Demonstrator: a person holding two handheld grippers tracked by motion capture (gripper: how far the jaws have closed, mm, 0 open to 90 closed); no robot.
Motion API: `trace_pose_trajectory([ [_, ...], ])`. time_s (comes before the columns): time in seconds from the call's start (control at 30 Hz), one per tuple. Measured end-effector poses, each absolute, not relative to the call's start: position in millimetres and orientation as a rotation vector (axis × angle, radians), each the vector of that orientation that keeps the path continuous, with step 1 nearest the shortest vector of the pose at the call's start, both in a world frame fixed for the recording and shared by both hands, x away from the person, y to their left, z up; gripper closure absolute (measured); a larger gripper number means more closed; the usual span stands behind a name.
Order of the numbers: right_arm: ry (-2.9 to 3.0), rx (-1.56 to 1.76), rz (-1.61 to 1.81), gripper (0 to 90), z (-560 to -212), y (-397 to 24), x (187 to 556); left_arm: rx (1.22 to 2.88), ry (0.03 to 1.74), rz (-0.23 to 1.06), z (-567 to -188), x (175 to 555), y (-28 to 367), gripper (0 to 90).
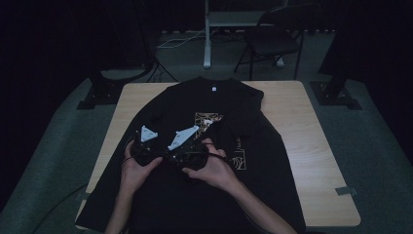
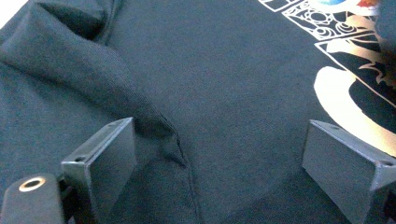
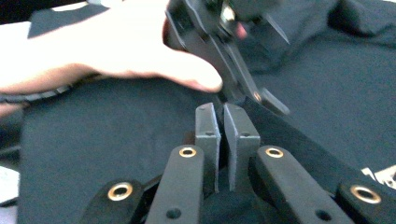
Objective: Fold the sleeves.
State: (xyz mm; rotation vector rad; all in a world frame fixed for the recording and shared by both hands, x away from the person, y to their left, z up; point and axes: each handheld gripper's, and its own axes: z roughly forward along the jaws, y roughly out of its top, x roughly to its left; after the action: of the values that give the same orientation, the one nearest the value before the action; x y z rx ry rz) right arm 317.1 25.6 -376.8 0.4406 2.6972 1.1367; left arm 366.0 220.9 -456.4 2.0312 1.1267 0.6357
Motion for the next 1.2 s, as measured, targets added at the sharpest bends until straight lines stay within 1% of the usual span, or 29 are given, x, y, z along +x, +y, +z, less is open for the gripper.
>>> trace_pose_trajectory([
  [0.3, 2.712, 0.393, 1.246, 84.9, -367, 45, 313, 1.979, 1.183, 0.584, -457, 369, 228, 11.7],
  [0.6, 2.726, 0.390, 1.311, 84.9, -365, 54, 314, 1.997, 1.192, 0.594, -458, 370, 226, 11.7],
  [0.67, 2.746, 0.376, 1.318, 83.4, -365, 56, 313, 1.998, 1.198, 0.589, -458, 370, 227, 11.7],
  [0.7, 2.782, 0.356, 1.314, 78.0, -366, 57, 313, 1.997, 1.198, 0.588, -458, 370, 227, 11.7],
  [0.77, 2.859, 0.295, 1.357, 63.7, -367, 59, 311, 1.996, 1.201, 0.587, -458, 370, 227, 11.6],
  [0.9, 2.906, 0.251, 1.401, 49.8, -367, 60, 305, 1.987, 1.203, 0.579, -458, 370, 228, 11.7],
  [1.03, 2.854, 0.253, 1.344, 41.8, -369, 54, 306, 1.983, 1.196, 0.587, -458, 369, 228, 11.7],
  [1.2, 2.776, 0.330, 1.262, 37.0, -376, 36, 315, 1.982, 1.195, 0.588, -458, 369, 228, 11.7],
])
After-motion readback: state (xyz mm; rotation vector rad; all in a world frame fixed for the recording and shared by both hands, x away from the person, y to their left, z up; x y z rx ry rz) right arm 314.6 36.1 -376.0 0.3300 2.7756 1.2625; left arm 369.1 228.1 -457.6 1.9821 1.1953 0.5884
